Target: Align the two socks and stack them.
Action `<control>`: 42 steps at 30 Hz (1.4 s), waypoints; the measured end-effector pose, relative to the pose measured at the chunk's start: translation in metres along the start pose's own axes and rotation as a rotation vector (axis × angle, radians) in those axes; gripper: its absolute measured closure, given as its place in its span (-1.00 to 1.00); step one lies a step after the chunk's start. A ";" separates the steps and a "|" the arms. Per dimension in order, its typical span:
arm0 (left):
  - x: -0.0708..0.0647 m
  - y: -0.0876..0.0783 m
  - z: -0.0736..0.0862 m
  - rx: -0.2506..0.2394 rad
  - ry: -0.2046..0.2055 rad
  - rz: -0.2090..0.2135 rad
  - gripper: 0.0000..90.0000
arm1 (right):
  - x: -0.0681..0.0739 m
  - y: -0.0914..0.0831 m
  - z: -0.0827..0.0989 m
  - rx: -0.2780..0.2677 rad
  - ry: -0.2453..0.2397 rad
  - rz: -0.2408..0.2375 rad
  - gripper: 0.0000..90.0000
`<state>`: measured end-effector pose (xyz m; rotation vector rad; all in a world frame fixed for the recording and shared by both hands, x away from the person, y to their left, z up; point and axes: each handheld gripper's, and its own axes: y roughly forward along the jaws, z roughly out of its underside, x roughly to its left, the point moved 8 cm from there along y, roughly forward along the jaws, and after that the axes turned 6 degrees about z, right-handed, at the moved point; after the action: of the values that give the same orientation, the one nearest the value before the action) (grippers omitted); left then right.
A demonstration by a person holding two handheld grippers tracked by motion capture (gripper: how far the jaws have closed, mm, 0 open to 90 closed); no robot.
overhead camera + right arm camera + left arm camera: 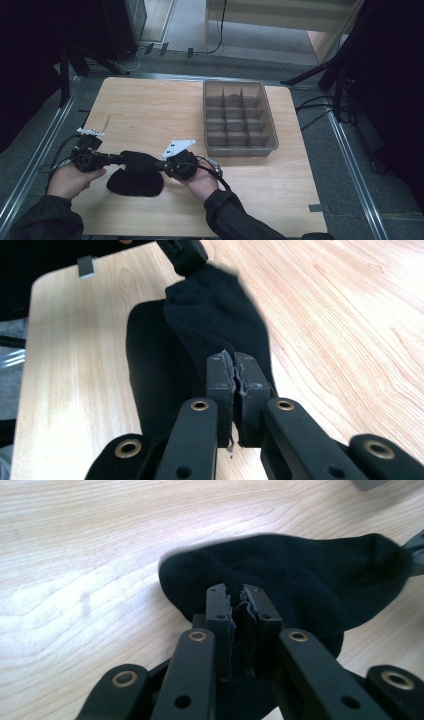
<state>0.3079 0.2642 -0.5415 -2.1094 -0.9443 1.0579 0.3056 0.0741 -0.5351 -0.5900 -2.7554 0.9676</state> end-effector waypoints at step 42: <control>-0.028 0.030 0.009 0.037 0.274 0.014 0.83 | -0.013 0.007 -0.008 0.016 0.067 0.001 0.93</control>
<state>0.2982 0.2264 -0.5569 -2.1642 -0.7722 0.7609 0.3216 0.0786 -0.5337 -0.6104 -2.6866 0.9510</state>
